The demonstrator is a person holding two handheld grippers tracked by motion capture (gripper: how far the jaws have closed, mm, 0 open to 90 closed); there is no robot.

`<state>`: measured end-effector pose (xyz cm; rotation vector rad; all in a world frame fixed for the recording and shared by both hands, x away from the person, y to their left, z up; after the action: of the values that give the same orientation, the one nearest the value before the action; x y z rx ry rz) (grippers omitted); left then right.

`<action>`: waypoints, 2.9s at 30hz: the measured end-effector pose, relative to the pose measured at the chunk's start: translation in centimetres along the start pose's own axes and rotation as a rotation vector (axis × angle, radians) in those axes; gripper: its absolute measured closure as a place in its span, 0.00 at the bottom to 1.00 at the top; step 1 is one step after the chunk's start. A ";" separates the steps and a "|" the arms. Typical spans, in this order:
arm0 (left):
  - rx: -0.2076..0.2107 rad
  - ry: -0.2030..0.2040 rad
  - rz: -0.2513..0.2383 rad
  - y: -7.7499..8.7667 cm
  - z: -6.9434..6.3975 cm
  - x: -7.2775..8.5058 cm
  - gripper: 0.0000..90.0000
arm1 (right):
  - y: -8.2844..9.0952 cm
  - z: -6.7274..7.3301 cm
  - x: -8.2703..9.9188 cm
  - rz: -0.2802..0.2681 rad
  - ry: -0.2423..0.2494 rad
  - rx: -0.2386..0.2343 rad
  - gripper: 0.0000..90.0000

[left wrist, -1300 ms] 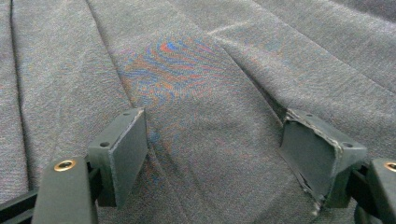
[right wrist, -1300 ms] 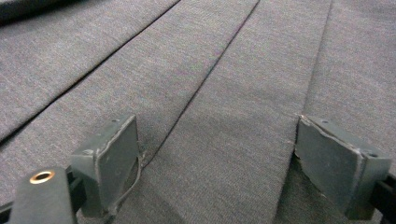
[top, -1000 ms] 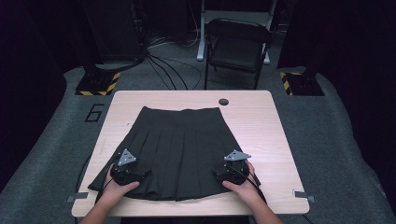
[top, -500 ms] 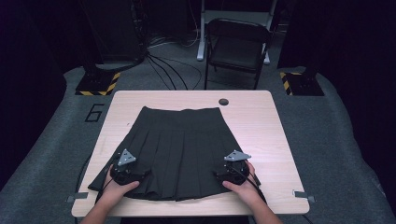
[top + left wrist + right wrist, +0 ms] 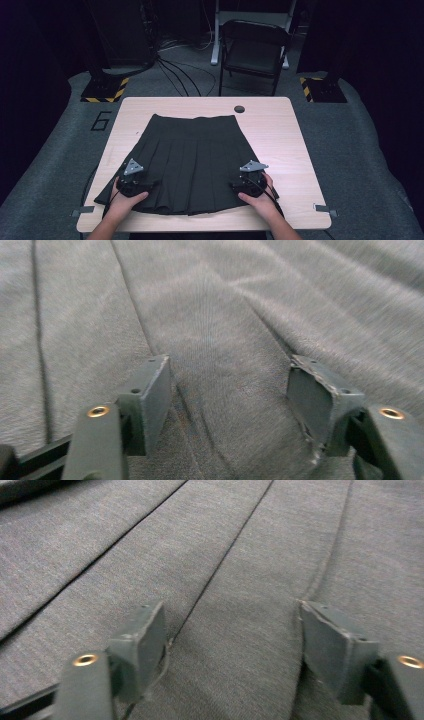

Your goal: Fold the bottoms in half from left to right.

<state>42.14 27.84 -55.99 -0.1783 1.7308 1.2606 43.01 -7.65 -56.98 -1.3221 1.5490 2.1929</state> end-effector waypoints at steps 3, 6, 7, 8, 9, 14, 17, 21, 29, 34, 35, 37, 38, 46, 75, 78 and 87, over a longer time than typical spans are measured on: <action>-0.014 0.019 -0.022 0.8 0.3 -0.5 0.43 | 0.5 0.0 -0.3 -0.011 0.005 0.007 0.37; -0.021 0.065 -0.031 1.6 1.0 -0.6 0.46 | 1.3 -0.2 -0.8 -0.044 -0.001 0.000 0.42; -0.029 0.076 -0.043 1.8 1.2 -0.7 0.47 | 1.4 -0.4 -0.9 -0.044 -0.001 -0.002 0.43; -0.035 0.088 -0.052 2.1 1.5 -0.8 0.47 | 1.6 -0.5 -0.9 -0.044 -0.003 -0.001 0.43; -0.044 0.105 -0.062 2.7 1.9 -0.9 0.48 | 1.8 -0.6 -0.9 -0.044 -0.009 0.003 0.44; -0.098 0.155 -0.115 4.5 3.5 -1.1 0.49 | 2.6 -1.6 -0.9 -0.045 -0.016 0.033 0.48; -0.140 0.187 -0.118 5.3 5.1 -0.3 0.52 | 2.7 -2.2 -0.6 -0.034 -0.053 0.042 0.49; -0.181 0.202 -0.079 5.7 6.5 0.5 0.53 | 2.7 -2.9 -0.4 -0.019 -0.059 0.060 0.49; -0.232 0.210 -0.032 5.5 8.1 1.7 0.52 | 2.7 -3.4 -0.3 -0.020 -0.046 0.084 0.48; -0.236 0.221 -0.021 5.2 8.5 2.1 0.52 | 2.7 -3.5 -0.2 -0.015 -0.056 0.085 0.48; -0.242 0.221 -0.023 5.1 8.6 2.2 0.52 | 2.6 -3.6 -0.2 -0.014 -0.051 0.087 0.48; -0.240 0.226 -0.024 5.0 8.7 2.3 0.52 | 2.6 -3.6 -0.1 -0.013 -0.056 0.087 0.48; -0.242 0.230 -0.016 4.9 8.8 2.5 0.52 | 2.6 -3.6 -0.1 -0.013 -0.055 0.087 0.48; -0.230 0.235 0.012 4.0 9.1 3.2 0.50 | 2.6 -3.7 -0.1 -0.017 -0.060 0.094 0.46; -0.247 0.182 0.042 2.9 8.5 3.6 0.50 | 2.3 -6.6 0.9 0.008 -0.150 0.189 0.37; -0.249 0.178 0.042 2.9 8.5 3.5 0.49 | 2.3 -6.7 0.9 0.013 -0.153 0.193 0.36; -0.241 0.214 0.042 3.0 8.9 3.8 0.44 | 2.1 -6.9 1.1 0.013 -0.155 0.193 0.34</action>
<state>43.65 37.76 -56.98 -0.4333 1.7650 1.5261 45.10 -14.66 -56.81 -1.0634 1.6640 2.0379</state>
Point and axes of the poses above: each handheld gripper's, and its own axes: y roughly backward along the jaws, x roughly out of its underside, z roughly to its left, the point moved 7 cm from there along -y, roughly forward along the jaws, and after that the axes turned 3 degrees about -y, right-handed, at the moved point
